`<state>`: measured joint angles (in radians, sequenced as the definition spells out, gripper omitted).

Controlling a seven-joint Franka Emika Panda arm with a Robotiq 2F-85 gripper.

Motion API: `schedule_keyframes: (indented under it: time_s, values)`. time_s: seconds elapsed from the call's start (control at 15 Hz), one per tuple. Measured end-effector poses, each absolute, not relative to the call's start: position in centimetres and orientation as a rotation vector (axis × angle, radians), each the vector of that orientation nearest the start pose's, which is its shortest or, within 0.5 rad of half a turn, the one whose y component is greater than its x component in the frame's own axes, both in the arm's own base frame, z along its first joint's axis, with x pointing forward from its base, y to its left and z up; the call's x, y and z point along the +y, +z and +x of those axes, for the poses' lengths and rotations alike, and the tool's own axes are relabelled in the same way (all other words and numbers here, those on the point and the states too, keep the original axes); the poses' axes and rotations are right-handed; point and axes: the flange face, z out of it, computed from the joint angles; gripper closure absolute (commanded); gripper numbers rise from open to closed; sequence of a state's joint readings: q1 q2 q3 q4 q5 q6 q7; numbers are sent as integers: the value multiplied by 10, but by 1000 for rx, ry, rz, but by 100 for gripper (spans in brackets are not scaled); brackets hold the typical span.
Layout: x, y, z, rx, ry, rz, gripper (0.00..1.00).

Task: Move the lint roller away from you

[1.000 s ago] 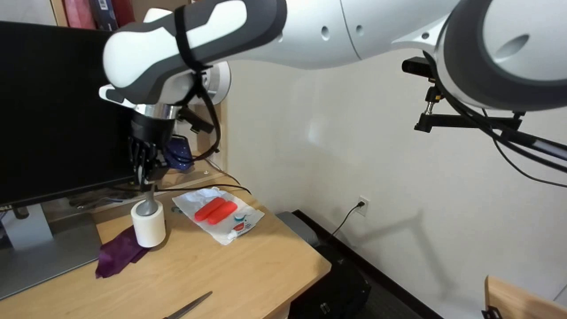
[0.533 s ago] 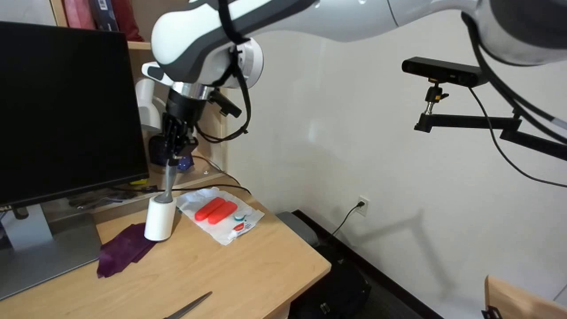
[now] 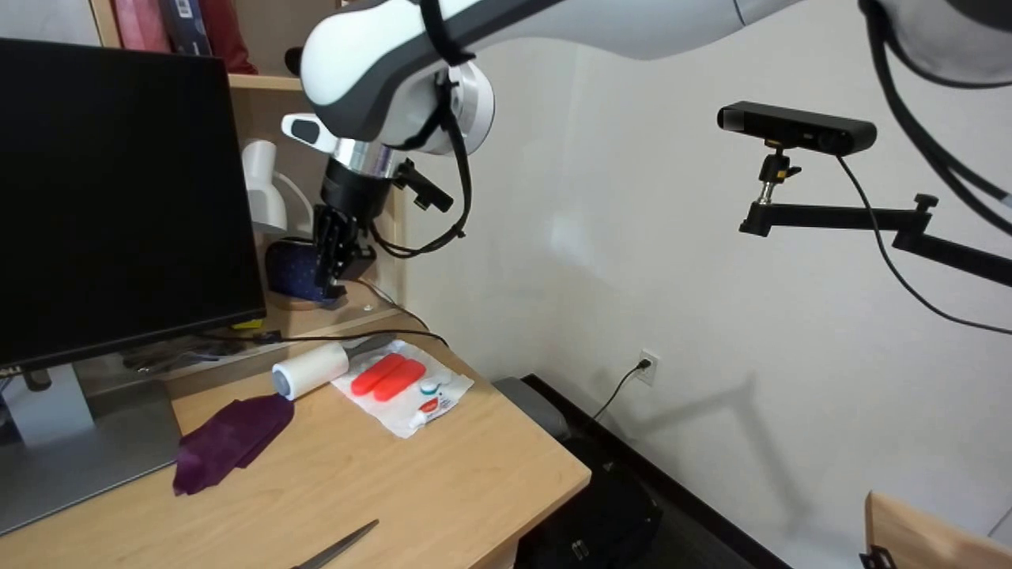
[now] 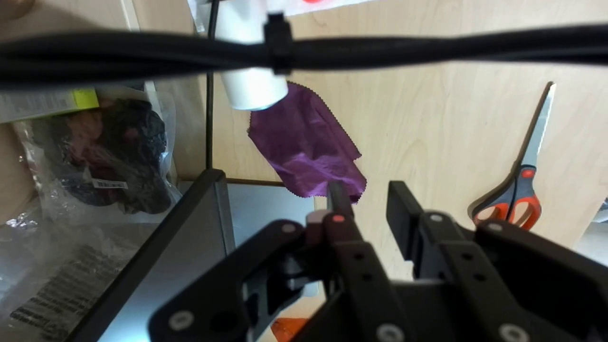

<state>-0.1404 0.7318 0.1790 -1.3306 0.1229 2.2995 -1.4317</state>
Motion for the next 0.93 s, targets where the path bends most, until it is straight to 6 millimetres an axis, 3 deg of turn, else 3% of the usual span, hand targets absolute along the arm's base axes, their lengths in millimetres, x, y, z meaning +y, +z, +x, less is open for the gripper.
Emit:
schedule_keyframes:
  time_s: [0.33,0.47,0.53,0.6,0.67,0.73,0.87,0.93]
  values:
    - [7,324,758,-1923,-501,-2405,88]
    - [9,323,755,-1924,-492,-2399,80]
    - [11,323,752,-1926,-486,-2396,94]
    - [12,323,749,-1928,-477,-2392,90]
    - [14,324,745,-1930,-467,-2389,76]
    - [15,324,740,-1934,-456,-2385,92]
    - [15,325,728,-1935,-422,-2382,97]
    - [12,324,720,-1930,-399,-2386,93]
